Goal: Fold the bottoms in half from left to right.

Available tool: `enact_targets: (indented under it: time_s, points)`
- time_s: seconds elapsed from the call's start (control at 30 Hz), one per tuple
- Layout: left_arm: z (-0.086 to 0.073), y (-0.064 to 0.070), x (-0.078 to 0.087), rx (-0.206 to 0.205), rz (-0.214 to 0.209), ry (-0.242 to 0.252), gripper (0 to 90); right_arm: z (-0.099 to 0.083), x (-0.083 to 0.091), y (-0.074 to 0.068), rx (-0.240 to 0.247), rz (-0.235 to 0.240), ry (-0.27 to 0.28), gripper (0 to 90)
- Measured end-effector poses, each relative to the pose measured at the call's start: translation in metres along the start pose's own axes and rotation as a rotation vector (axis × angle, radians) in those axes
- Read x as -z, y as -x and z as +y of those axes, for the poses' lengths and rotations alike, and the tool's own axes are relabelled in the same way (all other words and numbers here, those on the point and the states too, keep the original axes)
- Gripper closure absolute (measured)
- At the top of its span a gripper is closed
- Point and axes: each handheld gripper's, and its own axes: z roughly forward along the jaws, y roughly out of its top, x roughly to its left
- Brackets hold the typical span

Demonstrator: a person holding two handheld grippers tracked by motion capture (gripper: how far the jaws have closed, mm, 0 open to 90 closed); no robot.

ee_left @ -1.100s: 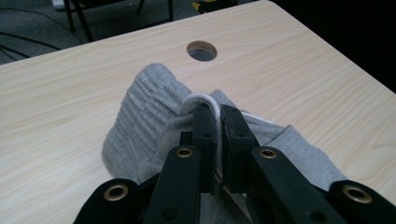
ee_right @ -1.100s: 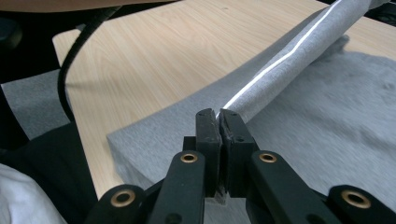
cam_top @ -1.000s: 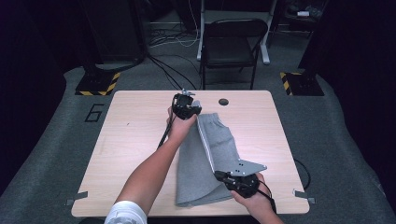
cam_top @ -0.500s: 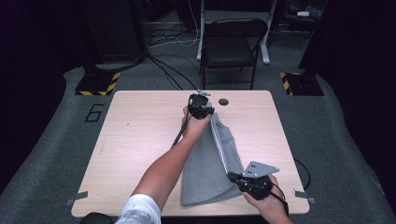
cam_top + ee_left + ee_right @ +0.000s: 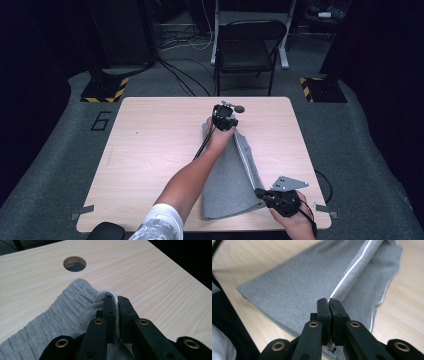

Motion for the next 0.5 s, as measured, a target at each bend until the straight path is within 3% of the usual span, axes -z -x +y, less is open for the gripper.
enact_targets:
  time_s: [0.13, 0.3, 0.5]
  points:
    - [-0.002, 0.0, -0.01, 0.01, -0.008, -0.02, 85.2, -0.007, -0.007, 0.004, -0.018, -0.023, -0.036, 87.0]
    - [-0.005, 0.002, -0.021, 0.005, -0.01, -0.039, 85.1, -0.011, -0.007, 0.006, -0.006, -0.039, -0.047, 87.0]
    - [-0.008, 0.004, -0.029, -0.008, -0.004, -0.061, 85.1, -0.021, -0.01, 0.014, -0.067, -0.045, -0.068, 87.0]
